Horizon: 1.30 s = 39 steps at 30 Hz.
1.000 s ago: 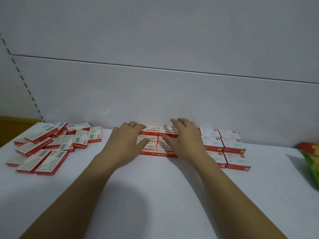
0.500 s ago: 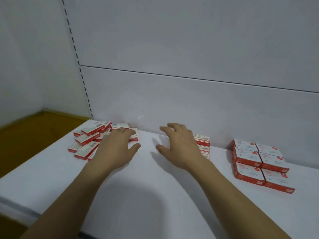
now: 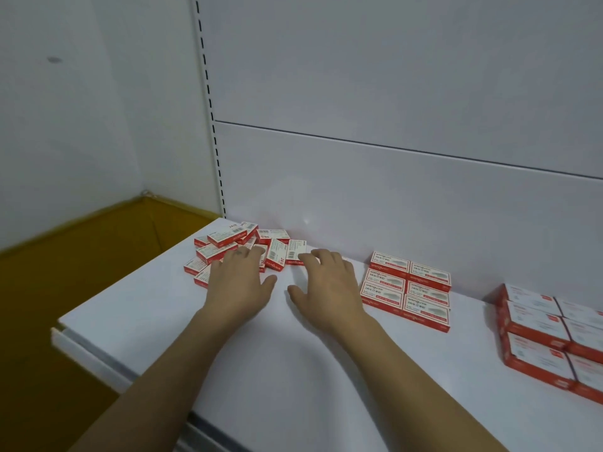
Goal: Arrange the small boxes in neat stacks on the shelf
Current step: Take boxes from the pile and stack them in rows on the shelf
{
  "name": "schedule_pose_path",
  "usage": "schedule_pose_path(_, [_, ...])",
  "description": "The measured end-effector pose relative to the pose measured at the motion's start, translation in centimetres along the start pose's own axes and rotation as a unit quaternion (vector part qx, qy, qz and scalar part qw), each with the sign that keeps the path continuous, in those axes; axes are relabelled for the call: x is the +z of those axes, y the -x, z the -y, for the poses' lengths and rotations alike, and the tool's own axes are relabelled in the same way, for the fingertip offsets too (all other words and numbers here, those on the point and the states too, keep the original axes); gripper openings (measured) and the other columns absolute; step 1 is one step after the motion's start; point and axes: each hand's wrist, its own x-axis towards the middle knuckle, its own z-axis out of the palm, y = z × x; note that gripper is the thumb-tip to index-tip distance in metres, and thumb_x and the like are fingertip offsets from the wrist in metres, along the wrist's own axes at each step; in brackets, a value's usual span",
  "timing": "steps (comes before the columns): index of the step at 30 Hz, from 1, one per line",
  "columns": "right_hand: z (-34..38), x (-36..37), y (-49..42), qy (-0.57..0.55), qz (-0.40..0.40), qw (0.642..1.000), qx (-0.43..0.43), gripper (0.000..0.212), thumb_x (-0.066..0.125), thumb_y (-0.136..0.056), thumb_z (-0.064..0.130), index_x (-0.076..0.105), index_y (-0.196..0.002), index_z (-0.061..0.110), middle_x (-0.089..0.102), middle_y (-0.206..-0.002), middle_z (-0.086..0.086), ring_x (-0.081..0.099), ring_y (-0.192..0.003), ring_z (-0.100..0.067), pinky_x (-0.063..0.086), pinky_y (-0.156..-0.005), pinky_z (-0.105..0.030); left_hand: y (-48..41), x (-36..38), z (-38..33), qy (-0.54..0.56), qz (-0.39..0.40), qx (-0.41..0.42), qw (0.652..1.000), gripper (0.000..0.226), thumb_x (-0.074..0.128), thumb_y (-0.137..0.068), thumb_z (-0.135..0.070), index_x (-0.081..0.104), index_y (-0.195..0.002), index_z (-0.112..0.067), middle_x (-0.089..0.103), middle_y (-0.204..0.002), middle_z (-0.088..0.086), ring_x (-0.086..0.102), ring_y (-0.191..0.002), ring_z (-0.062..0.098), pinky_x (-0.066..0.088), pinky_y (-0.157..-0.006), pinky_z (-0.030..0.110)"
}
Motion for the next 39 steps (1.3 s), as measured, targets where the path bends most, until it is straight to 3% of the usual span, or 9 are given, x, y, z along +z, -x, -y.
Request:
schedule_pose_path(3, [-0.3, 0.9, 0.2, 0.059, -0.024, 0.998, 0.005, 0.056, 0.052, -0.09, 0.045, 0.044, -0.137, 0.017, 0.044, -0.143, -0.008, 0.037, -0.132, -0.027, 0.021, -0.112, -0.042, -1.0, 0.5, -0.3, -0.012, -0.001, 0.013, 1.0, 0.062, 0.05, -0.089, -0.056, 0.037, -0.141, -0.025, 0.042, -0.147, 0.001, 0.036, -0.135, 0.024, 0.029, -0.11, 0.044])
schedule_pose_path(7, [-0.7, 1.5, 0.3, 0.084, -0.058, 0.994, 0.043, 0.052, 0.075, -0.068, 0.044, 0.068, -0.109, 0.012, 0.067, -0.111, -0.012, 0.062, -0.105, -0.031, 0.043, -0.099, -0.048, -2.5, 1.1, -0.9, -0.024, 0.011, 0.018, 0.999, 0.07, 0.05, -0.084, -0.063, 0.038, -0.14, -0.024, 0.043, -0.146, 0.001, 0.039, -0.134, 0.025, 0.03, -0.109, 0.045])
schedule_pose_path(10, [-0.7, 1.6, 0.3, 0.097, -0.077, 0.991, 0.048, 0.053, 0.081, -0.059, 0.043, 0.071, -0.1, 0.013, 0.07, -0.102, -0.011, 0.066, -0.096, -0.03, 0.049, -0.092, -0.048, -3.5, 1.6, -1.2, -0.043, 0.015, 0.013, 0.999, 0.071, 0.053, -0.081, -0.066, 0.042, -0.137, -0.023, 0.047, -0.142, 0.004, 0.042, -0.131, 0.025, 0.031, -0.107, 0.046])
schedule_pose_path(17, [-1.0, 1.9, 0.0, 0.071, -0.074, 0.993, 0.052, 0.049, 0.078, -0.063, 0.038, 0.069, -0.103, 0.012, 0.068, -0.106, -0.011, 0.064, -0.099, -0.031, 0.047, -0.094, -0.049, -4.1, 1.6, -1.2, 0.012, -0.04, 0.0, 0.999, 0.048, 0.059, -0.087, -0.045, 0.054, -0.128, -0.022, 0.063, -0.123, 0.002, 0.058, -0.11, 0.022, 0.046, -0.098, 0.041])
schedule_pose_path(20, [-1.0, 1.4, 0.0, 0.054, -0.064, 0.996, 0.041, 0.05, 0.064, -0.08, 0.037, 0.058, -0.124, 0.014, 0.058, -0.128, -0.01, 0.052, -0.12, -0.03, 0.032, -0.108, -0.047, -3.8, 1.0, -1.0, 0.083, -0.055, -0.02, 0.995, 0.043, 0.065, -0.086, -0.033, 0.058, -0.127, -0.022, 0.066, -0.119, 0.0, 0.063, -0.1, 0.018, 0.051, -0.085, 0.032])
schedule_pose_path(23, [-1.3, 0.8, -0.1, 0.031, -0.052, 0.998, 0.032, 0.052, 0.05, -0.09, 0.039, 0.043, -0.138, 0.018, 0.042, -0.144, -0.005, 0.036, -0.132, -0.026, 0.017, -0.113, -0.04, -3.2, 0.1, -0.6, 0.133, -0.074, -0.036, 0.988, 0.048, 0.069, -0.084, -0.033, 0.057, -0.13, -0.024, 0.063, -0.127, -0.001, 0.061, -0.107, 0.018, 0.05, -0.091, 0.033])
schedule_pose_path(31, [-2.4, -2.5, -0.5, -0.028, -0.08, 0.995, 0.056, 0.055, 0.052, -0.092, 0.042, 0.036, -0.142, 0.024, 0.04, -0.145, 0.0, 0.037, -0.132, -0.021, 0.022, -0.112, -0.037, -2.0, -3.0, -1.6, 0.209, -0.108, 0.063, 0.97, 0.044, 0.071, -0.082, -0.036, 0.063, -0.123, -0.023, 0.065, -0.12, 0.0, 0.057, -0.096, 0.01, 0.055, -0.084, 0.031])
schedule_pose_path(37, [-4.8, -5.3, 0.6, -0.028, -0.089, 0.994, 0.057, 0.06, 0.055, -0.091, 0.038, 0.032, -0.145, 0.024, 0.037, -0.147, 0.001, 0.036, -0.132, -0.02, 0.024, -0.109, -0.034, -1.6, -3.6, -4.1, 0.266, -0.065, 0.114, 0.955, 0.075, 0.076, -0.078, -0.036, 0.037, -0.143, -0.032, 0.061, -0.128, -0.007, 0.063, -0.099, 0.011, 0.053, -0.077, 0.024])
schedule_pose_path(39, [-6.0, -6.2, 1.2, -0.029, -0.09, 0.994, 0.061, 0.062, 0.057, -0.09, 0.035, 0.032, -0.146, 0.024, 0.037, -0.147, 0.001, 0.036, -0.132, -0.019, 0.024, -0.109, -0.033, -1.2, -3.6, -5.4, 0.289, -0.048, 0.146, 0.945, 0.079, 0.076, -0.079, -0.034, 0.033, -0.145, -0.032, 0.063, -0.125, -0.01, 0.058, -0.092, 0.003, 0.046, -0.075, 0.011])
